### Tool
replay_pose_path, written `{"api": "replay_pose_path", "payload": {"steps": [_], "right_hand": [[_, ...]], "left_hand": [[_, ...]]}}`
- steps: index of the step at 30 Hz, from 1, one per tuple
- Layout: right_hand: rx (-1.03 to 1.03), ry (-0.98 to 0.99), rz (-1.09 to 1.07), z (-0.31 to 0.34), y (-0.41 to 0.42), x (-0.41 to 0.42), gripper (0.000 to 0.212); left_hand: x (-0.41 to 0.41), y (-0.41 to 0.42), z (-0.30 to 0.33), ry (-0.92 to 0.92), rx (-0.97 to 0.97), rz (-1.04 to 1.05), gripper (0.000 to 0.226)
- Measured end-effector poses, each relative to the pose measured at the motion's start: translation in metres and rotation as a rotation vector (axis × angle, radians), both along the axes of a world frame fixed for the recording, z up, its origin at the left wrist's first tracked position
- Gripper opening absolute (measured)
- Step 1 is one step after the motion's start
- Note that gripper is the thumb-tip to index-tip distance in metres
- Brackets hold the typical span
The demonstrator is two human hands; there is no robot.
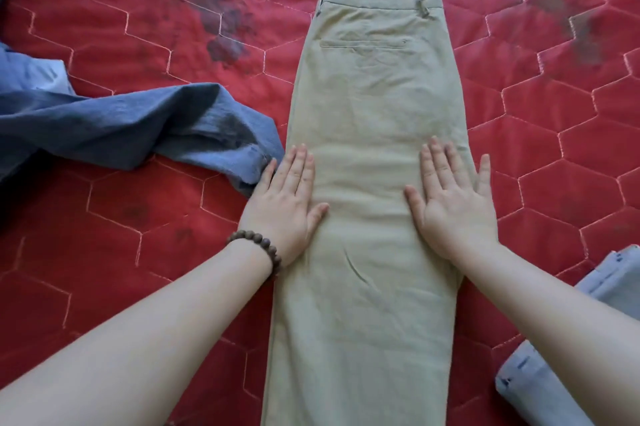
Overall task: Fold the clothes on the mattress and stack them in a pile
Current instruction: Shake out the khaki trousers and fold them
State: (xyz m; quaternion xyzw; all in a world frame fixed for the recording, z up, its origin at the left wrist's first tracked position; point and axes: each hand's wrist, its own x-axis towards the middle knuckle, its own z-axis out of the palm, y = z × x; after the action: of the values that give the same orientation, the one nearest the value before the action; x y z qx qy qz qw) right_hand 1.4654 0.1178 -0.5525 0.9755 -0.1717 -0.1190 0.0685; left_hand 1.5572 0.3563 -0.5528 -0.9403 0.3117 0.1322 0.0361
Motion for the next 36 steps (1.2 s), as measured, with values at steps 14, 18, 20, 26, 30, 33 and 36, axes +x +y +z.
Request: {"api": "replay_pose_path", "payload": {"steps": [14, 18, 20, 26, 30, 33, 36], "right_hand": [[0.146, -0.058, -0.042, 0.003, 0.074, -0.121, 0.067], [0.184, -0.253, -0.006, 0.008, 0.105, -0.139, 0.057], [0.188, -0.327, -0.114, 0.009, 0.112, -0.152, 0.055], [0.17, -0.263, -0.488, 0.011, 0.117, -0.171, 0.048], [0.195, -0.192, -0.469, 0.007, 0.121, -0.168, 0.026], [0.218, -0.266, -0.496, 0.01, 0.116, -0.17, 0.022], [0.264, -0.285, -0.503, 0.012, 0.108, -0.174, 0.023]], "left_hand": [[-0.128, 0.072, -0.002, 0.117, -0.147, -0.002, 0.065], [-0.161, 0.077, 0.006, -0.018, -0.319, 0.179, 0.051], [-0.172, 0.079, 0.007, -0.096, -0.295, 0.318, 0.038], [-0.18, 0.078, 0.015, -0.091, -0.066, 0.398, 0.026], [-0.175, 0.071, 0.02, -0.065, 0.07, 0.31, 0.02], [-0.16, 0.079, 0.026, 0.01, 0.075, 0.393, 0.008], [-0.149, 0.104, 0.02, 0.016, -0.096, 0.499, 0.012]]}}
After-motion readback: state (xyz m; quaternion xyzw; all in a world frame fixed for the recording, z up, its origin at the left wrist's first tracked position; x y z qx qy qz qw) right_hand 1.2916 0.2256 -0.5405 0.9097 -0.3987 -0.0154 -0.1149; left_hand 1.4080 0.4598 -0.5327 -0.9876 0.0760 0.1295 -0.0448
